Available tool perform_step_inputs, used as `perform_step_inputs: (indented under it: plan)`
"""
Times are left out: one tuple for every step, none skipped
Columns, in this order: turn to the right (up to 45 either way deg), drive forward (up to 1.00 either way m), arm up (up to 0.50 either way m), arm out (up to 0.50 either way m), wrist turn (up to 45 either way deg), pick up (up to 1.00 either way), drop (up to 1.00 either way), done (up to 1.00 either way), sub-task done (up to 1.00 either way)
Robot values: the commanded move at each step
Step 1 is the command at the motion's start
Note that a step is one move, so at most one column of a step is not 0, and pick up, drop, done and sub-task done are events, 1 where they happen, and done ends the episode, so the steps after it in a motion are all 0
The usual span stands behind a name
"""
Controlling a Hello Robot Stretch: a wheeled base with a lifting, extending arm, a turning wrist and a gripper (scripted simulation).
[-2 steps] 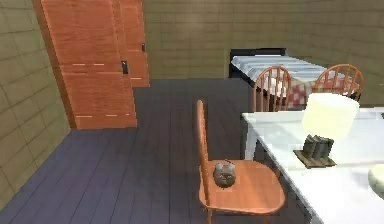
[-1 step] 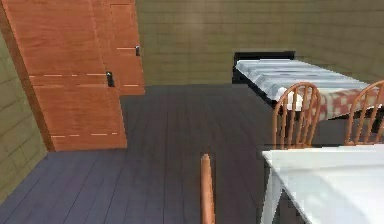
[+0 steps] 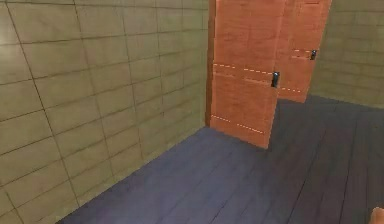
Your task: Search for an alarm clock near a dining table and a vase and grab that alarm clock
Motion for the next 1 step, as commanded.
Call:
perform_step_inputs:
  plan:
    - [-18.0, 0.00, 0.00, 0.00, 0.0, 0.00, 0.00, 0.00, 0.00]
